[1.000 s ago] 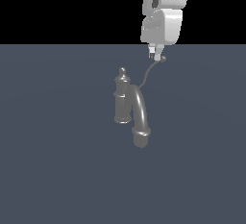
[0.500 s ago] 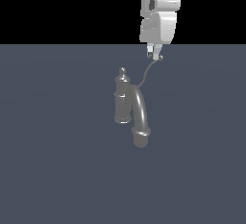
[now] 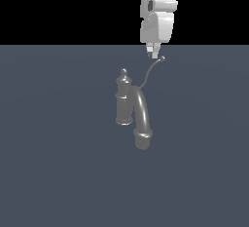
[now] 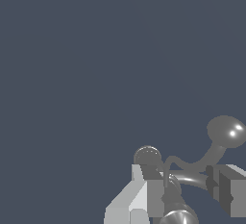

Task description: Turn on the faucet by rotating a designated handle.

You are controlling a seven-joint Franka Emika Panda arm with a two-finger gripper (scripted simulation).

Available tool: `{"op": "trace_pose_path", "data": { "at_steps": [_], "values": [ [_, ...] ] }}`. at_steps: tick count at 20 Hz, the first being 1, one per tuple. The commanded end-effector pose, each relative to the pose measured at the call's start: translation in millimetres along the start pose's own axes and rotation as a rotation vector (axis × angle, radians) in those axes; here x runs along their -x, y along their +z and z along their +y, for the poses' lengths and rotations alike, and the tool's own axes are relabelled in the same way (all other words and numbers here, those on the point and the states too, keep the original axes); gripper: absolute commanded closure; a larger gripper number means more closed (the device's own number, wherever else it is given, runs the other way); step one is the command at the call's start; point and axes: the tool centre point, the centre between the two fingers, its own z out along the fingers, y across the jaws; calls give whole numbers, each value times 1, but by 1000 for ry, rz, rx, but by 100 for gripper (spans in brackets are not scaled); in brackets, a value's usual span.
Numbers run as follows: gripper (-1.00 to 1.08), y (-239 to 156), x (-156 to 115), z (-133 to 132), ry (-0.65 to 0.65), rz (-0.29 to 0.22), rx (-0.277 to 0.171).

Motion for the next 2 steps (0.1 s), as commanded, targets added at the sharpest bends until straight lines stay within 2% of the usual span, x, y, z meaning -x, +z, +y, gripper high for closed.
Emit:
{"op": "trace_pose_path", "data": {
  "at_steps": [1, 2],
  "values": [
    [108, 11, -10, -12, 8, 4, -7],
    [108, 11, -10, -12, 8, 4, -7]
  ]
}}
